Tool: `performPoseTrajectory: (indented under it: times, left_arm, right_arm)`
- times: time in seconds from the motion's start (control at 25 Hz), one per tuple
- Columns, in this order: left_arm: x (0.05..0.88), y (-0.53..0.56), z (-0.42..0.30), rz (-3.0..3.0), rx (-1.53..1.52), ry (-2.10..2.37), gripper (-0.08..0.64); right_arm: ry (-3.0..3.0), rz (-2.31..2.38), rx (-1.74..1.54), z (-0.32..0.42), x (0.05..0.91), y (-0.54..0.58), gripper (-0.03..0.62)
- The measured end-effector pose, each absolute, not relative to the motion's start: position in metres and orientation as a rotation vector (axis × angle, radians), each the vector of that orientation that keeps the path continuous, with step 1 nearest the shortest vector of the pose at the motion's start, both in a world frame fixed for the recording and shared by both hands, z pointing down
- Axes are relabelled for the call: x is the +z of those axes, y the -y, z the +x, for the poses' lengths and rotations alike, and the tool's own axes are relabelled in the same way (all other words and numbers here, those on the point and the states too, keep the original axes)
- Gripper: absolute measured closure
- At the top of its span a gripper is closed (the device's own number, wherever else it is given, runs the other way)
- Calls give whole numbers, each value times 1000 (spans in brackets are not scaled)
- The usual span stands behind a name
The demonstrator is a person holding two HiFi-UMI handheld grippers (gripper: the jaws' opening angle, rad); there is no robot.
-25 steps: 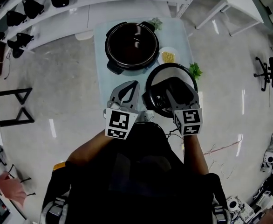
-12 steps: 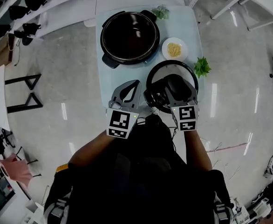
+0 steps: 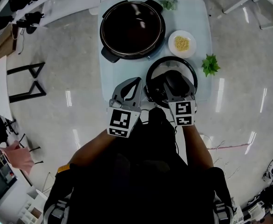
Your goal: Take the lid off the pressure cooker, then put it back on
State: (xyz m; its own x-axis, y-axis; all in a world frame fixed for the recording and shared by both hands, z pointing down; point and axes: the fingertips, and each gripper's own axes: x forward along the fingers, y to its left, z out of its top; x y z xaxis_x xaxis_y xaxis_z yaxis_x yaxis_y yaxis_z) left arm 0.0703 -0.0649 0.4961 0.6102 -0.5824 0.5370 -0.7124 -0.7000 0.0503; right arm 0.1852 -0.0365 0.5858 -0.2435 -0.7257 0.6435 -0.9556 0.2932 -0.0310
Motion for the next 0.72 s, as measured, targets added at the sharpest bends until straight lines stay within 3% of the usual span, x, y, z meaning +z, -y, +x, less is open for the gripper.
performPoseTrajectory:
  times: [0.72]
  left_arm:
    - [518,69,66,2543,760,1069,552]
  right_arm:
    - [2073,1419,582,165,637,50,301]
